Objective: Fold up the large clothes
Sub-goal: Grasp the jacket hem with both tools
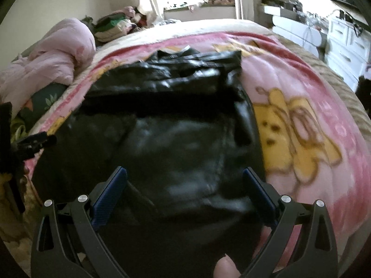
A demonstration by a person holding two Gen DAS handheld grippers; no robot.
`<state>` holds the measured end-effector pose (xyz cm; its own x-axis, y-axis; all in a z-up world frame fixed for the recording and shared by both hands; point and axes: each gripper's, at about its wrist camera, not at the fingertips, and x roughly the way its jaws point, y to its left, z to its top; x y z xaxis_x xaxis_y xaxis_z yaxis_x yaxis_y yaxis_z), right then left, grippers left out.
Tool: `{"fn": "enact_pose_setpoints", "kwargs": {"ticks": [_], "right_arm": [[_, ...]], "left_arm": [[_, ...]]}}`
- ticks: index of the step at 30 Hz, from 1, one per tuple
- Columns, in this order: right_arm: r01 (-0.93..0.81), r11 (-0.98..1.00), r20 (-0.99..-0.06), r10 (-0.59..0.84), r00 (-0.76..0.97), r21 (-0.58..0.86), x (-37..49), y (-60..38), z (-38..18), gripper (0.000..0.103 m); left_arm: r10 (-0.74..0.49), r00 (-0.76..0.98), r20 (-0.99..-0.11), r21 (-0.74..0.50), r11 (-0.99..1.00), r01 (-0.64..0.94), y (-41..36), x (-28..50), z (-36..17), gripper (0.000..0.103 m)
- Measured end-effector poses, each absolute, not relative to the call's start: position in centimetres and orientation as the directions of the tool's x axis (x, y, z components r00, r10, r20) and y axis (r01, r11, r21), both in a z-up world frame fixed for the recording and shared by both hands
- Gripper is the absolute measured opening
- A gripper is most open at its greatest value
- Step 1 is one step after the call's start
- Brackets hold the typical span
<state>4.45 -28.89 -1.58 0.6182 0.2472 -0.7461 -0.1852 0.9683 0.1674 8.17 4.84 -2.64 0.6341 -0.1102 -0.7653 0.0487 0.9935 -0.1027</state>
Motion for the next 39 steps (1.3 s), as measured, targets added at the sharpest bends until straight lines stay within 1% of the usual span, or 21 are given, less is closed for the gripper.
{"fn": "enact_pose_setpoints", "kwargs": {"ticks": [4,7,10,15,19,22,23,25,27,28,29,30,31,32,33,34,35,37,38,39], "right_arm": [[-0.167,0.971,-0.780,0.238,0.579,0.171,3.2,-29.8,-2.6,0.098],[-0.171,0.972,-0.789,0.233,0.569,0.163,2.4,-30.0,-2.9,0.098],[-0.169,0.975,-0.802,0.213,0.558,0.142,1.7,-30.2,-3.2,0.098],[-0.141,0.982,-0.832,0.182,0.525,0.127,0.9,-31.1,-4.1,0.098],[-0.128,0.974,-0.847,0.226,0.481,0.187,0.7,-32.2,-4.7,0.098],[-0.149,0.967,-0.851,0.252,0.461,0.205,0.6,-32.3,-5.0,0.098],[-0.171,0.963,-0.853,0.265,0.449,0.209,0.5,-32.2,-5.1,0.097],[-0.201,0.955,-0.860,0.287,0.423,0.219,0.5,-31.9,-5.2,0.086],[-0.222,0.949,-0.864,0.298,0.405,0.223,0.6,-31.7,-5.4,0.086],[-0.233,0.945,-0.864,0.307,0.399,0.228,0.6,-31.5,-5.4,0.083],[-0.243,0.942,-0.863,0.314,0.396,0.232,0.5,-31.4,-5.4,0.080],[-0.252,0.942,-0.863,0.310,0.398,0.223,0.5,-31.3,-5.4,0.066],[-0.256,0.943,-0.862,0.303,0.407,0.211,0.4,-31.2,-5.3,0.049],[-0.266,0.946,-0.857,0.290,0.426,0.188,0.2,-31.3,-5.0,0.042],[-0.278,0.946,-0.850,0.281,0.446,0.167,-0.1,-31.3,-4.7,0.033],[-0.286,0.945,-0.844,0.280,0.458,0.159,-0.4,-31.4,-4.6,0.026],[-0.297,0.942,-0.830,0.286,0.478,0.153,-0.8,-31.5,-4.2,0.024],[-0.304,0.939,-0.810,0.301,0.504,0.160,-1.5,-31.8,-3.8,0.017],[-0.303,0.936,-0.799,0.317,0.511,0.177,-1.7,-32.1,-3.6,0.016],[-0.303,0.932,-0.788,0.337,0.516,0.200,-1.9,-32.4,-3.4,0.013]], "left_arm": [[-0.084,0.621,-0.779,-0.104,0.995,0.004,6.4,7.6,-3.1,0.094],[-0.069,0.608,-0.791,-0.111,0.993,-0.032,7.8,7.1,-3.6,0.094],[-0.075,0.589,-0.805,-0.143,0.987,-0.069,9.2,6.6,-4.2,0.094],[-0.131,0.545,-0.828,-0.218,0.971,-0.098,10.7,5.5,-5.6,0.094],[-0.193,0.533,-0.823,-0.271,0.960,-0.071,10.7,4.7,-6.1,0.094],[-0.276,0.528,-0.803,-0.337,0.941,-0.020,10.2,4.0,-6.2,0.093],[-0.286,0.525,-0.801,-0.346,0.938,-0.018,10.2,3.8,-6.3,0.093],[-0.284,0.522,-0.804,-0.341,0.940,-0.014,9.8,3.2,-6.6,0.093],[-0.278,0.533,-0.799,-0.339,0.941,-0.018,9.7,2.9,-6.6,0.093],[-0.282,0.542,-0.791,-0.350,0.937,-0.023,9.7,2.7,-6.6,0.093],[-0.283,0.543,-0.790,-0.353,0.935,-0.026,9.6,2.8,-6.7,0.089],[-0.270,0.541,-0.797,-0.340,0.940,-0.033,9.5,2.7,-6.9,0.085],[-0.251,0.539,-0.804,-0.320,0.947,-0.037,9.3,2.7,-6.9,0.075],[-0.245,0.542,-0.804,-0.313,0.949,-0.036,9.2,2.6,-6.9,0.067],[-0.244,0.546,-0.802,-0.315,0.948,-0.038,9.4,2.5,-6.8,0.062],[-0.248,0.546,-0.800,-0.319,0.947,-0.038,9.4,2.5,-6.7,0.050],[-0.259,0.548,-0.795,-0.331,0.943,-0.034,9.6,2.4,-6.7,0.037],[-0.295,0.552,-0.780,-0.366,0.930,-0.019,9.8,2.0,-6.4,0.027],[-0.303,0.552,-0.777,-0.371,0.928,-0.014,9.7,1.9,-6.3,0.021],[-0.319,0.554,-0.769,-0.384,0.923,-0.001,9.7,1.7,-6.0,0.017]]}}
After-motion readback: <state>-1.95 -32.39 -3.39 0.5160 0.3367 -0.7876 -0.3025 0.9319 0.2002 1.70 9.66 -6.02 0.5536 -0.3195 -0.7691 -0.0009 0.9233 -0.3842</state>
